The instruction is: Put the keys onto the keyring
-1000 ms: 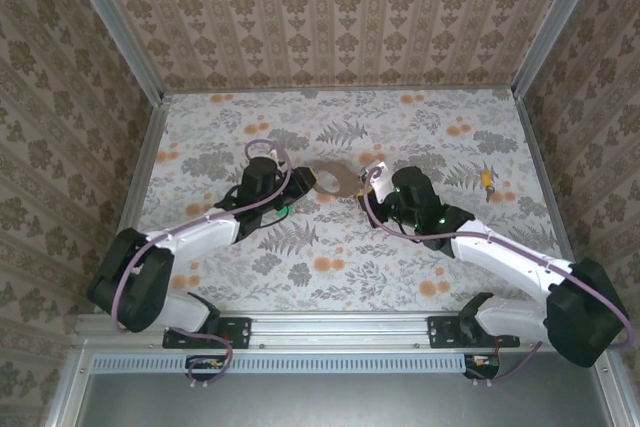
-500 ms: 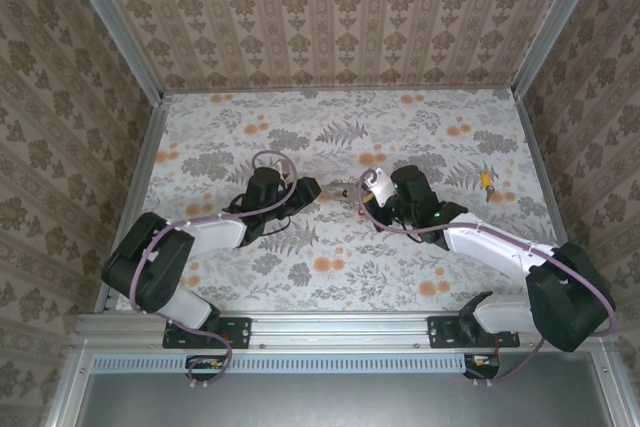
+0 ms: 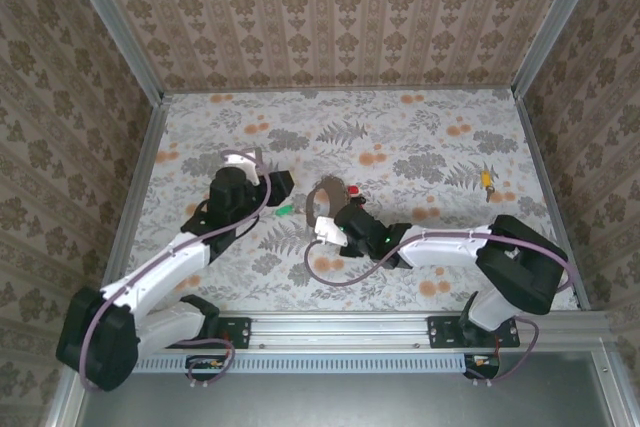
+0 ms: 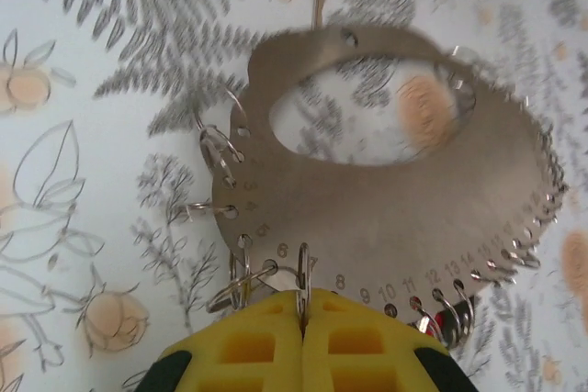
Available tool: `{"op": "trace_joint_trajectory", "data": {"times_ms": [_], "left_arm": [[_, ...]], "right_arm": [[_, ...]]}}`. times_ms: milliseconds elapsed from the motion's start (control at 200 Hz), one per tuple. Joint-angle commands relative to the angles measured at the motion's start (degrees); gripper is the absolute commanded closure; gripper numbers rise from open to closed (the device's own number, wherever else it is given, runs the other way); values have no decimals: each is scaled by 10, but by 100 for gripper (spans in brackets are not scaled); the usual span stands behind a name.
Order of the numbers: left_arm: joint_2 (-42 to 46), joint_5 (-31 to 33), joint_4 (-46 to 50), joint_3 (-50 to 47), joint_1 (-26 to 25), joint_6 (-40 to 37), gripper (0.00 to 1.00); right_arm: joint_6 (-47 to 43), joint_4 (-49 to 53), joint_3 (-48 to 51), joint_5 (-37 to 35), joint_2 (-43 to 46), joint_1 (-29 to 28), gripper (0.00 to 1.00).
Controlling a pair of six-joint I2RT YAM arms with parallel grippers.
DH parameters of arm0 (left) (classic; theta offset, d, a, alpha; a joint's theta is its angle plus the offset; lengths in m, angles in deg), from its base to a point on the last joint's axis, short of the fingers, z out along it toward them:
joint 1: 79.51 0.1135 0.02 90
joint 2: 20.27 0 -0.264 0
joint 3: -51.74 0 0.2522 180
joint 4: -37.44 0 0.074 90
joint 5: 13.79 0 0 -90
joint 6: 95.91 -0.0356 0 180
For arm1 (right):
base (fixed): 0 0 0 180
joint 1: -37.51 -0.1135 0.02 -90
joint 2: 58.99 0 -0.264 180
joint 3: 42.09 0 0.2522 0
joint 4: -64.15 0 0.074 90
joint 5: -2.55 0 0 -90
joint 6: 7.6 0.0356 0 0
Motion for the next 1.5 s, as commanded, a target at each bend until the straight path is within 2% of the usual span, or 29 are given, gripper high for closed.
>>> {"op": "trace_joint_trajectory", "data": {"times_ms": [0, 70, 125, 220, 300, 380, 485, 520, 640, 705, 835, 910, 980, 1045, 1165, 1260, 1310, 1370, 1495], "left_arm": [[46, 15, -11, -35, 4, -93, 44], [62, -15, -40, -54, 4, -134, 44], [68, -47, -62, -66, 5, -174, 44], [62, -115, -84, -69, 5, -240, 44], [36, -165, -88, -51, 6, -278, 46], [-7, -222, -81, -12, 7, -307, 48], [-71, -294, -78, 45, 8, -326, 53], [-91, -315, -77, 61, 9, -330, 58], [-140, -317, -80, 89, 13, -314, 59], [-160, -339, -92, 91, 13, -306, 60], [-191, -356, -77, 101, 13, -310, 59], [-209, -366, -61, 106, 13, -317, 59], [-225, -366, -31, 115, 11, -320, 60], [-243, -351, -16, 117, 9, -306, 63], [-271, -347, -32, 104, -4, -275, 66], [-292, -283, -41, 91, -22, -240, 73], [-304, -265, -54, 82, -27, -219, 75], [-315, -231, -65, 72, -32, -189, 78], [-336, -186, -70, 59, -33, -146, 78]], "right_arm": [[29, -5, 4, 31, 35, 18, 100], [57, 0, 11, 105, 72, 47, 100], [107, -6, 18, 217, 107, 95, 100], [167, -57, 46, 343, 139, 157, 100], [193, -99, 64, 407, 149, 198, 100], [194, -99, 62, 483, 152, 236, 100], [188, -70, 40, 548, 143, 279, 100], [187, -62, 32, 562, 137, 289, 100], [195, -11, -5, 514, 107, 290, 100], [204, 5, -15, 541, 95, 290, 100], [255, -40, -12, 630, 60, 294, 100], [300, -18, -31, 596, 35, 291, 100], [302, 22, -42, 524, 24, 282, 100], [302, 14, -31, 449, 28, 269, 100], [213, -15, -5, 286, 38, 188, 100], [167, -116, 36, 168, 29, 118, 100], [172, -171, 58, 120, 9, 97, 100], [192, -185, 60, 57, -18, 69, 100], [211, -266, 83, -16, -77, 19, 100]]}}
